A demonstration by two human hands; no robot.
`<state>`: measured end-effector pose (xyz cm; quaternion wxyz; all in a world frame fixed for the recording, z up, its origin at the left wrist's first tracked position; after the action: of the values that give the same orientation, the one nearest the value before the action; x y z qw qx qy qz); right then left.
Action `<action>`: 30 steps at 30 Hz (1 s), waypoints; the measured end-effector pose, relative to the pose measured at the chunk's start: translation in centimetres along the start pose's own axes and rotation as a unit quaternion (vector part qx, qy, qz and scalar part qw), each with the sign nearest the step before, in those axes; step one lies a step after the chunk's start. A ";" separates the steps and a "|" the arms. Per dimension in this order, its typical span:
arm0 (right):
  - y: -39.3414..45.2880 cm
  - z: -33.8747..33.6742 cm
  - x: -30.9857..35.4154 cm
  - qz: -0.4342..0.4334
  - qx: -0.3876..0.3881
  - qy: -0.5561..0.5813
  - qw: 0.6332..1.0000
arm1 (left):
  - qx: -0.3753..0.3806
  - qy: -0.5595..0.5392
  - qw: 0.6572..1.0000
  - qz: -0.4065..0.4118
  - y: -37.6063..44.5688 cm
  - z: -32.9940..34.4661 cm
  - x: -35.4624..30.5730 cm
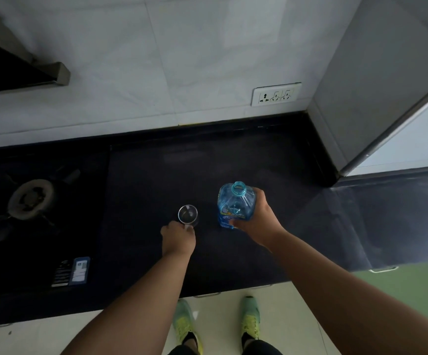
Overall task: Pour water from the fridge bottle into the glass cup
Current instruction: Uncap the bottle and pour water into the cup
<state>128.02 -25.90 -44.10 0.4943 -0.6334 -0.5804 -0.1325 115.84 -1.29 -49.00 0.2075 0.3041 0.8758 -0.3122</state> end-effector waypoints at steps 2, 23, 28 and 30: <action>-0.1 0.0 0.1 -0.001 -0.001 -0.001 1.000 | 0.008 0.005 1.000 0.006 0.5 0.0 0.5; -9.6 -12.3 19.5 -0.233 -0.187 -0.131 0.945 | 0.028 -0.216 0.943 0.252 -10.3 -16.2 -17.8; -13.6 -14.5 22.7 -0.271 -0.226 -0.189 0.916 | -0.006 -0.194 0.935 0.297 -12.9 -20.6 -20.0; -14.9 -15.2 23.5 -0.276 -0.231 -0.214 0.908 | -0.008 -0.198 0.932 0.304 -13.6 -21.6 -20.4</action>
<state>128.14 -25.94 -12.43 0.1414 -0.5580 -0.7769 -0.2550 117.94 -3.39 -16.47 0.4640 0.4865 0.6850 -0.2806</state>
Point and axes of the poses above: each hand's wrist, its own y-axis towards the middle knuckle, its own z-axis out of the palm, x = y × z, the point moved 10 cm from there along y, towards the middle knuckle, and after that the axes turned 11 degrees about z, right-handed, at the moved point
